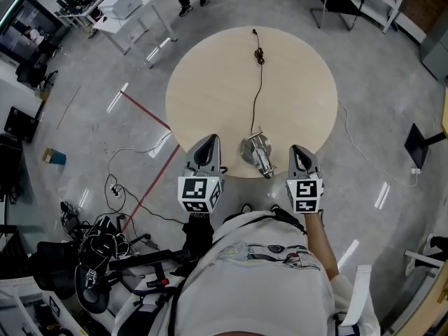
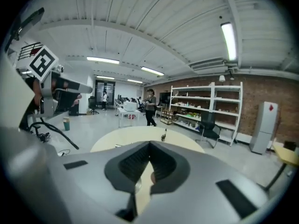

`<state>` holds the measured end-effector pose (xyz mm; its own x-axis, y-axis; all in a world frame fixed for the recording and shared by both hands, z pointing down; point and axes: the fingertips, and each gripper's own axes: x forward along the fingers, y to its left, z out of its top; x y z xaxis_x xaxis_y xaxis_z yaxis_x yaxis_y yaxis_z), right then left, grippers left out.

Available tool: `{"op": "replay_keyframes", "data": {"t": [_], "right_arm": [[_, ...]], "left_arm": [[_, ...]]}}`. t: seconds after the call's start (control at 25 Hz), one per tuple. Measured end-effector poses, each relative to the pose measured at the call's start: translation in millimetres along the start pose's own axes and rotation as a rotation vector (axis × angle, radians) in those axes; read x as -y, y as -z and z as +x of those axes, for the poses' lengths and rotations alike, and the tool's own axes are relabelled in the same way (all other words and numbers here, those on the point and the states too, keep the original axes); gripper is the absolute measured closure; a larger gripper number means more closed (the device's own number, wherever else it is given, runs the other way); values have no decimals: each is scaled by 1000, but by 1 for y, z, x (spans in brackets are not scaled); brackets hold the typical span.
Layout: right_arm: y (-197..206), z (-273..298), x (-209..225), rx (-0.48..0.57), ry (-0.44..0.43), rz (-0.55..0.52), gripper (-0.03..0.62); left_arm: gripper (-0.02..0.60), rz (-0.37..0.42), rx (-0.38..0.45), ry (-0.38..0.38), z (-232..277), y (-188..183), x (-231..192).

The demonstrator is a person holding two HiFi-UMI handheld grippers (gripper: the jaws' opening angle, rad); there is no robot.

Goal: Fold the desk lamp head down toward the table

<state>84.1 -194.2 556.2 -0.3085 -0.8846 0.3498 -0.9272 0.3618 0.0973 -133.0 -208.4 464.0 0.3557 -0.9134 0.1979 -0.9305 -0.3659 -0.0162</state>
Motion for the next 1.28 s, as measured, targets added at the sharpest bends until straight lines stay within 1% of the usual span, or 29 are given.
{"op": "replay_keyframes", "data": {"t": [0.16, 0.36, 0.92, 1.28], "right_arm": [[-37, -3, 6, 77, 31, 13, 588], [-62, -5, 11, 133, 52, 28, 588], [-96, -21, 13, 215, 44, 40, 588], [-97, -24, 13, 213, 55, 67, 588]], "left_arm": [[581, 1, 9, 0, 2, -1, -1], [581, -1, 21, -2, 7, 0, -5], [581, -1, 55, -20, 5, -10, -7], [581, 5, 52, -12, 4, -8, -4]]}}
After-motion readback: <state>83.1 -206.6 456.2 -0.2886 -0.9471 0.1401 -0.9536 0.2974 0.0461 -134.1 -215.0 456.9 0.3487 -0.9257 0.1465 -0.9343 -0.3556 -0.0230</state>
